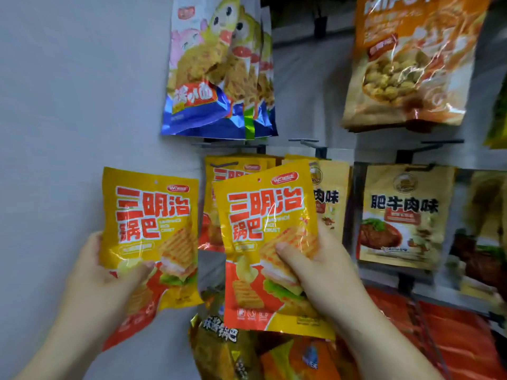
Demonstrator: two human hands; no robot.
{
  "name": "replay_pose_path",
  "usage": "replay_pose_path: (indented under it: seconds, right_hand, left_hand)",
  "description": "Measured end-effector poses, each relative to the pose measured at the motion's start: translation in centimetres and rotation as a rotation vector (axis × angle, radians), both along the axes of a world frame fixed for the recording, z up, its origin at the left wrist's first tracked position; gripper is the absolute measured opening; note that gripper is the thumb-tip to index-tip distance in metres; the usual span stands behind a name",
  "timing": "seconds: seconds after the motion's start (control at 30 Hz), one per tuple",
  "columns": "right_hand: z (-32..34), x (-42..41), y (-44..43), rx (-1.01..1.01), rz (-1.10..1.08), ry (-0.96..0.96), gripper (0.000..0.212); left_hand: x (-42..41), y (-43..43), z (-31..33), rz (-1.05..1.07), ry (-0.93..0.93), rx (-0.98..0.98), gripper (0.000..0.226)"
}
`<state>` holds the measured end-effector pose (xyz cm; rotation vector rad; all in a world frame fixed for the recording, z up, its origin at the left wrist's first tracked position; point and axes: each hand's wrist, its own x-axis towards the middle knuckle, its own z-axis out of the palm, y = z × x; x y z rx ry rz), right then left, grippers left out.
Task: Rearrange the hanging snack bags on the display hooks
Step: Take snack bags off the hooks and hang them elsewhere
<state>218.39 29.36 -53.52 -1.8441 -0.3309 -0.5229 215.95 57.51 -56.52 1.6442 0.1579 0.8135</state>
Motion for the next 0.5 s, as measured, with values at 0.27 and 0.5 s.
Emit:
replay_pose_path:
  seconds: [0.27, 0.5]
  right_hand:
    - [1.1, 6.3, 8.1, 0.059, 0.035, 0.024, 0.028]
    - [0.5, 7.8, 10.9, 0.143, 0.054, 0.039, 0.029]
  left_hand:
    - [-1.1, 4.2, 1.0, 0.136, -0.108, 0.074, 0.059]
    - [-1.6, 5.5, 0.9, 0.165, -0.097, 0.074, 0.060]
